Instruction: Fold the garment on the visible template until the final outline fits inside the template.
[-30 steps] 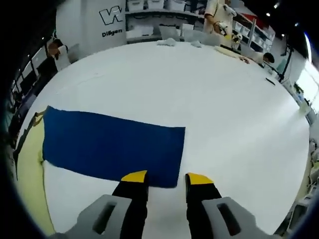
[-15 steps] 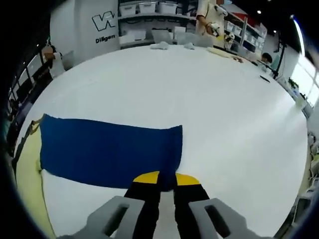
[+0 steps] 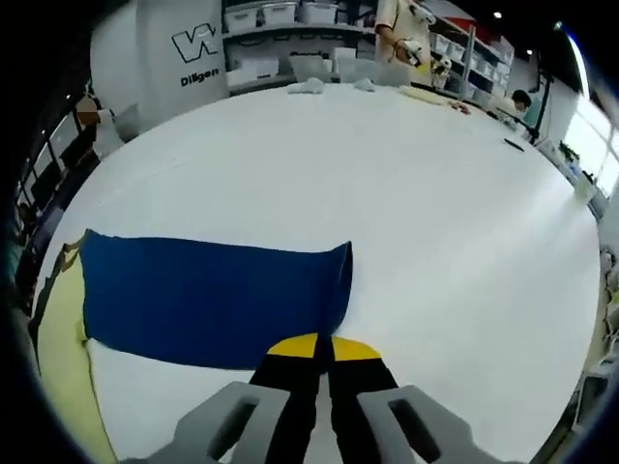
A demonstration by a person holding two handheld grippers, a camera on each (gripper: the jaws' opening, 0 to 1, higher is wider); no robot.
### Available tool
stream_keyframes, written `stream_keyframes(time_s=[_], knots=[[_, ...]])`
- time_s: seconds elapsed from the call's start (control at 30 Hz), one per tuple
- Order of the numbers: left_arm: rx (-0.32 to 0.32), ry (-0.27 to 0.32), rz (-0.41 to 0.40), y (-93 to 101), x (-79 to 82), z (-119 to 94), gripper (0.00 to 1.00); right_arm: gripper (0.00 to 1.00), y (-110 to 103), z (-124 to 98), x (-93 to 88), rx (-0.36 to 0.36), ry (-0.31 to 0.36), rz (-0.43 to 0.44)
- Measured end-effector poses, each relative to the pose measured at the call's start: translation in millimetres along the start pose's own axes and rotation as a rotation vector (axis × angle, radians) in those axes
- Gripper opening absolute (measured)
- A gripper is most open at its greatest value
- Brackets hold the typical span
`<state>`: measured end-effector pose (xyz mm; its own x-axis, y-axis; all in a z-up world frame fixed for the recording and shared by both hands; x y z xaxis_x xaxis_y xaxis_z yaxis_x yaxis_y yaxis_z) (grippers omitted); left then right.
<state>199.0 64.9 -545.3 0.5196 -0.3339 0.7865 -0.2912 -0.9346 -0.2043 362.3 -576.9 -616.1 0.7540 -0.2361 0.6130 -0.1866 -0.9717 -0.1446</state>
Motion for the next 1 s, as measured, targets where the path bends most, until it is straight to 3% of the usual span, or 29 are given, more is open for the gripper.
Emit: stream_keyframes(time_s=[0.17,0.53,1.0], knots=[[-0.002,-0.001,-0.004,0.6,-0.2,1,0.99,0.0,-7,-8,3.6,0.008,0.004,-0.004],[-0.015,0.006,-0.02,2.2,0.2,3,0.99,0.0,-7,1,29.4,0.051,0.039,-0.013],[-0.02,0.022,-0.04,-0.8,-0.2,2,0.99,0.0,-45,-8,38.4,0.097,0.048,-0.076]])
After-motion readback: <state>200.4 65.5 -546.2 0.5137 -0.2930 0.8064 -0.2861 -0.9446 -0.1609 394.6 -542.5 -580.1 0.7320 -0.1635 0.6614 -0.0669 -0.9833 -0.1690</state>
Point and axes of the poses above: the point that each gripper's makers call its tool centre point, and the gripper's own axes: z roughly forward along the fingers, y roughly to its right, x roughly out of its top, the point moved 8 cm from there along -z, roughly backward along the fingers, and after that the axes turned 11 degrees about x, right-handed, at the moved point
